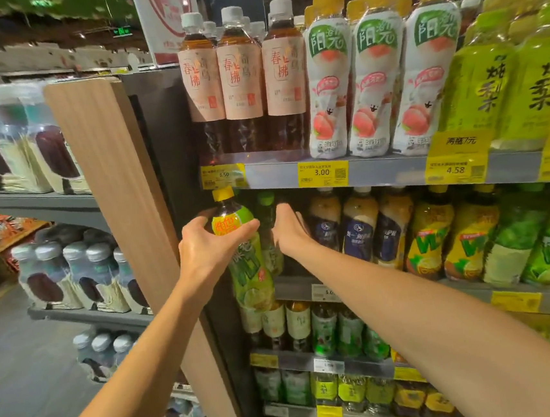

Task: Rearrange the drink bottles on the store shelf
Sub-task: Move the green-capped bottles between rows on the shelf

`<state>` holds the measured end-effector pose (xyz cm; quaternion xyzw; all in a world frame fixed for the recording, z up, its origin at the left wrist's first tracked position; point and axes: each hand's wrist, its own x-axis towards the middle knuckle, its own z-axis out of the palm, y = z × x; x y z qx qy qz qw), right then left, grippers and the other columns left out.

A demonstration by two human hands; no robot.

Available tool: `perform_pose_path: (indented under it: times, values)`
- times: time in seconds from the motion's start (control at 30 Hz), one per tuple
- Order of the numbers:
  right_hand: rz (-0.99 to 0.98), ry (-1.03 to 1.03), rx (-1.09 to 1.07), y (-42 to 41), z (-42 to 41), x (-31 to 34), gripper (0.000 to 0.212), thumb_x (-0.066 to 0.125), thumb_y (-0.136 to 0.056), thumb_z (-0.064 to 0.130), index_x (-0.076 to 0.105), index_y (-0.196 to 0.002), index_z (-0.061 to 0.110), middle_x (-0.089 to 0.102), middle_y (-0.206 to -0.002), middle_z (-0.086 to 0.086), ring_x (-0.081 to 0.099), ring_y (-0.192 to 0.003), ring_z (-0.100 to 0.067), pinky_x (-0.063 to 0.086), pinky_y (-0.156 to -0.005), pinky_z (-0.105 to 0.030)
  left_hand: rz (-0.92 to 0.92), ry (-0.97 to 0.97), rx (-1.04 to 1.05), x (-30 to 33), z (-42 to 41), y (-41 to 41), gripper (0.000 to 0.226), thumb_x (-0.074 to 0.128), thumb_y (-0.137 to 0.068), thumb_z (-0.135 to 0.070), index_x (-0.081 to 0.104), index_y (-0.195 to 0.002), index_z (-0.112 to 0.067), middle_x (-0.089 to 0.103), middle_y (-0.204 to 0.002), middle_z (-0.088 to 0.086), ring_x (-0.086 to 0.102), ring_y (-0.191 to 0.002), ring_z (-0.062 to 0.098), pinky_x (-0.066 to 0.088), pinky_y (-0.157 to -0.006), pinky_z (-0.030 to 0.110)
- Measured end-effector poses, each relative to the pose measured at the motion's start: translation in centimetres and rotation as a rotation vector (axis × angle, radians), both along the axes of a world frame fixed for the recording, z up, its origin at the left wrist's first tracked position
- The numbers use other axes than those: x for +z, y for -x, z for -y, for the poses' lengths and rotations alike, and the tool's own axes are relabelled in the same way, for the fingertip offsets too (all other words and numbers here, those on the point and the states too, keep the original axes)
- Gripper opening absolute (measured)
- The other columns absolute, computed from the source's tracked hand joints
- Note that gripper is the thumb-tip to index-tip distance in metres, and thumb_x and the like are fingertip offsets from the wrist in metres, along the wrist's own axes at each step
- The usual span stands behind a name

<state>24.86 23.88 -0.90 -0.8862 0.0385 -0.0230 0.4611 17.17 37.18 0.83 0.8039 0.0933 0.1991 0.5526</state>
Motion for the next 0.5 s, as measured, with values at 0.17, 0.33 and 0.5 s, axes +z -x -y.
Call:
perform_pose_path:
  times: [0.17,0.33,0.5]
  values:
    - [-0.089,-0.335,-0.033,0.2,0.0,-0.9,0.037,0.042,-0.099,0.036,0.062,-0.112,0.008,0.057,-0.115,-0.011,0.052,-0.102,-0.024,0.038,-0.086,-0.031,0.032,-0.074,-0.038,-0.2,0.6,0.5,0.057,0.088,-0.066,-0.053,0.074,-0.109,-0.019,0.078,-0.093,-0.001,0.075,-0.090,0.017,0.062,-0.085,0.039]
    - [-0.120,-0.302,0.095,0.8,1.1,-0.7,0.029,0.045,-0.103,0.013,0.041,-0.131,0.004,0.049,-0.119,-0.016,0.048,-0.108,-0.028,0.036,-0.082,-0.032,0.041,-0.095,-0.066,-0.4,1.7,0.6,0.060,0.088,-0.068,-0.049,0.072,-0.115,-0.015,0.076,-0.094,0.002,0.073,-0.089,0.020,0.060,-0.083,0.038]
    - [-0.050,-0.290,0.094,3.5,2.8,-0.7,0.057,0.043,-0.101,0.004,0.031,-0.156,0.014,0.033,-0.161,-0.013,0.033,-0.147,-0.030,0.028,-0.117,-0.039,0.064,-0.123,-0.150,-1.2,3.9,-0.2,0.076,0.087,-0.071,-0.046,0.063,-0.135,-0.013,0.072,-0.110,0.006,0.070,-0.103,0.025,0.058,-0.089,0.042]
